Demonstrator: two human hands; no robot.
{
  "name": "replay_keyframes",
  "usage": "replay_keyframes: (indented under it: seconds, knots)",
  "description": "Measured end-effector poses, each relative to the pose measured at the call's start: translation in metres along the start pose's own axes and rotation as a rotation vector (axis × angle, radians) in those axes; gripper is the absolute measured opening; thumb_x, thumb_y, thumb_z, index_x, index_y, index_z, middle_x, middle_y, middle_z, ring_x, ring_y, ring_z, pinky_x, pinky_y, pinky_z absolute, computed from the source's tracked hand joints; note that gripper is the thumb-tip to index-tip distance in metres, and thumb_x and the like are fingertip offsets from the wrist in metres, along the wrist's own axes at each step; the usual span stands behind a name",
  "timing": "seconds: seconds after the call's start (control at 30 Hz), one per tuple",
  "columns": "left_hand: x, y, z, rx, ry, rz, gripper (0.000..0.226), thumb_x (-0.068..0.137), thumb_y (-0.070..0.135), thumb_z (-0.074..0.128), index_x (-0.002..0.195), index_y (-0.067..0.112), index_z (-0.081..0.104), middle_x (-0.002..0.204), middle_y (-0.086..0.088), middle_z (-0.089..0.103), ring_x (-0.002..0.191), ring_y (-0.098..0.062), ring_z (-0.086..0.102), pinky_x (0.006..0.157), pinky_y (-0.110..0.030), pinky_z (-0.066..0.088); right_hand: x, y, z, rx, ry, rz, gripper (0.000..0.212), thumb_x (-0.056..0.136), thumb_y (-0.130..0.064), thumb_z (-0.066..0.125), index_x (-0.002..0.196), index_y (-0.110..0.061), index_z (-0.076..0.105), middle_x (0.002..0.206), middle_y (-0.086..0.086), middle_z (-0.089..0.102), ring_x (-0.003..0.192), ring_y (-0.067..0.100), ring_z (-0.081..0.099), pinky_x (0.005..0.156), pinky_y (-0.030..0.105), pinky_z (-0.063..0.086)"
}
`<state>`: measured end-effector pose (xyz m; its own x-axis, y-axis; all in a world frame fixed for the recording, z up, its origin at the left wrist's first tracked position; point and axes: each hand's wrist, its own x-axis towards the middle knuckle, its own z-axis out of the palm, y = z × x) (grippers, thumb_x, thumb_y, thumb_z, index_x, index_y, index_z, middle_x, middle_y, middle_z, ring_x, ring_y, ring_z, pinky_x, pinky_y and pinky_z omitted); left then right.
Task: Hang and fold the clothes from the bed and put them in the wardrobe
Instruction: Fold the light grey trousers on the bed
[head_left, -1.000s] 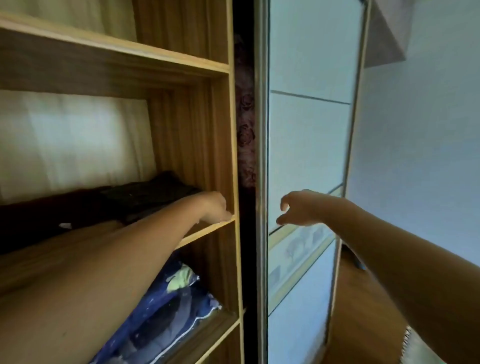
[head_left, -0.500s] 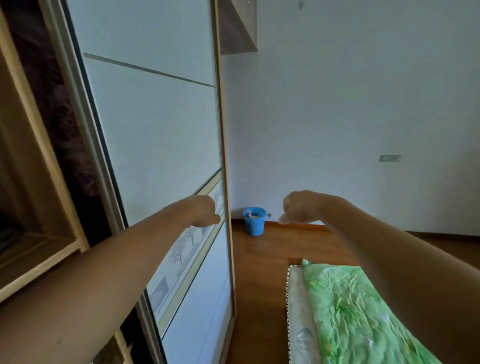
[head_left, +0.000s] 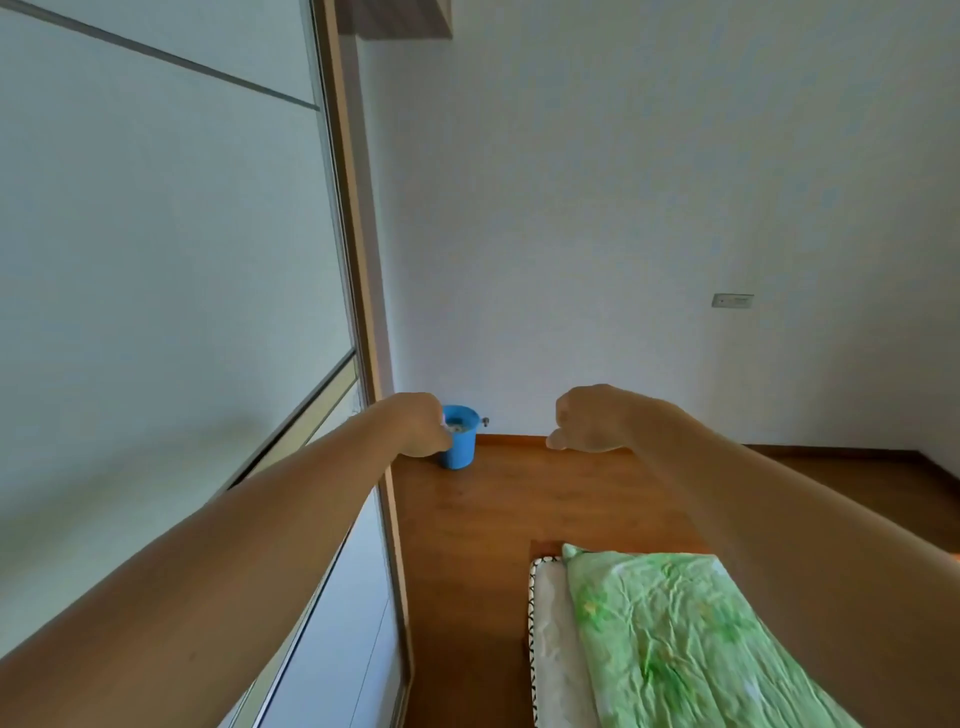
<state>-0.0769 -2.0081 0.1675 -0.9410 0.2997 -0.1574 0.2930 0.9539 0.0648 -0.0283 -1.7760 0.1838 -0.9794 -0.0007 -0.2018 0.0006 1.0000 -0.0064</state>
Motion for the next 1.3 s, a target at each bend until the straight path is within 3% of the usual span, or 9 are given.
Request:
replay_keyframes:
  seconds: [0.17,0.27,0.33,0.53,0.63,0.77,0.93,1.13,1.3]
  knots:
    - [0.096,0.000,-0.008,0.006,-0.036,0.031,0.026,0.098,0.030,0.054,0.110,0.008,0.059,0.090,-0.005,0.055,0.085,-0.019,0.054,0.074,-0.029,0.039,0.087,0.021,-0.009,-0.018,-0.013,0.017,0.054,0.097,-0.050,0.055,0.136,-0.012,0.054,0.132,0.006,0.058,0.117,0.026,0.056,0.100,0.041,0.048]
    - [0.158,-0.002,-0.013,-0.003,-0.052,0.038,0.028,0.098,0.028,0.054,0.114,0.005,0.062,0.096,-0.012,0.061,0.087,-0.021,0.057,0.072,-0.028,0.040,0.143,0.038,-0.015,-0.026,-0.023,0.032,0.038,0.095,-0.047,0.055,0.111,-0.013,0.060,0.106,0.002,0.059,0.097,0.023,0.058,0.090,0.039,0.051]
    - [0.202,-0.003,-0.014,-0.003,-0.055,0.052,0.030,0.098,0.030,0.054,0.112,0.004,0.062,0.092,-0.011,0.060,0.087,-0.023,0.059,0.071,-0.028,0.041,0.181,0.052,-0.016,-0.012,-0.010,0.065,0.028,0.094,-0.046,0.056,0.098,-0.018,0.054,0.097,-0.001,0.058,0.093,0.021,0.059,0.084,0.037,0.052]
    - [0.332,0.004,-0.025,0.007,-0.043,0.095,0.021,0.093,0.029,0.058,0.093,0.008,0.060,0.085,-0.007,0.057,0.079,-0.021,0.055,0.067,-0.030,0.042,0.273,0.100,-0.017,0.028,-0.018,0.173,0.031,0.092,-0.046,0.055,0.105,-0.019,0.060,0.101,-0.002,0.062,0.092,0.021,0.060,0.085,0.038,0.053]
    - [0.388,0.021,-0.033,0.026,-0.063,0.146,0.029,0.094,0.032,0.056,0.106,0.005,0.062,0.096,-0.009,0.058,0.093,-0.026,0.060,0.076,-0.033,0.047,0.309,0.127,-0.019,0.025,-0.021,0.224,0.039,0.094,-0.045,0.054,0.117,-0.014,0.062,0.100,-0.003,0.060,0.094,0.022,0.059,0.084,0.037,0.052]
    - [0.464,0.051,-0.035,0.043,-0.078,0.208,0.038,0.095,0.034,0.055,0.120,0.006,0.060,0.119,-0.014,0.062,0.110,-0.031,0.060,0.091,-0.039,0.049,0.361,0.170,-0.028,0.049,-0.001,0.282,0.044,0.093,-0.046,0.053,0.125,-0.016,0.060,0.116,-0.001,0.062,0.098,0.022,0.057,0.081,0.035,0.049]
    - [0.564,0.087,-0.033,0.049,-0.074,0.265,0.050,0.097,0.036,0.055,0.141,0.012,0.050,0.140,-0.009,0.054,0.124,-0.028,0.053,0.103,-0.039,0.046,0.438,0.231,-0.029,0.051,0.047,0.335,0.036,0.092,-0.044,0.056,0.113,-0.016,0.063,0.106,-0.002,0.063,0.090,0.019,0.058,0.080,0.034,0.051]
    - [0.678,0.129,-0.040,0.060,-0.065,0.333,0.049,0.096,0.036,0.055,0.141,0.015,0.051,0.140,-0.007,0.055,0.123,-0.027,0.054,0.102,-0.039,0.047,0.534,0.311,-0.028,0.141,0.043,0.427,0.039,0.090,-0.047,0.058,0.117,-0.019,0.063,0.109,-0.004,0.062,0.096,0.019,0.058,0.080,0.033,0.048]
    - [0.766,0.159,-0.053,0.046,-0.075,0.409,0.047,0.095,0.036,0.056,0.138,0.018,0.053,0.136,-0.006,0.058,0.118,-0.025,0.057,0.094,-0.035,0.048,0.596,0.361,-0.041,0.174,0.038,0.506,0.044,0.088,-0.051,0.060,0.120,-0.022,0.062,0.116,-0.004,0.063,0.098,0.018,0.056,0.089,0.037,0.051]
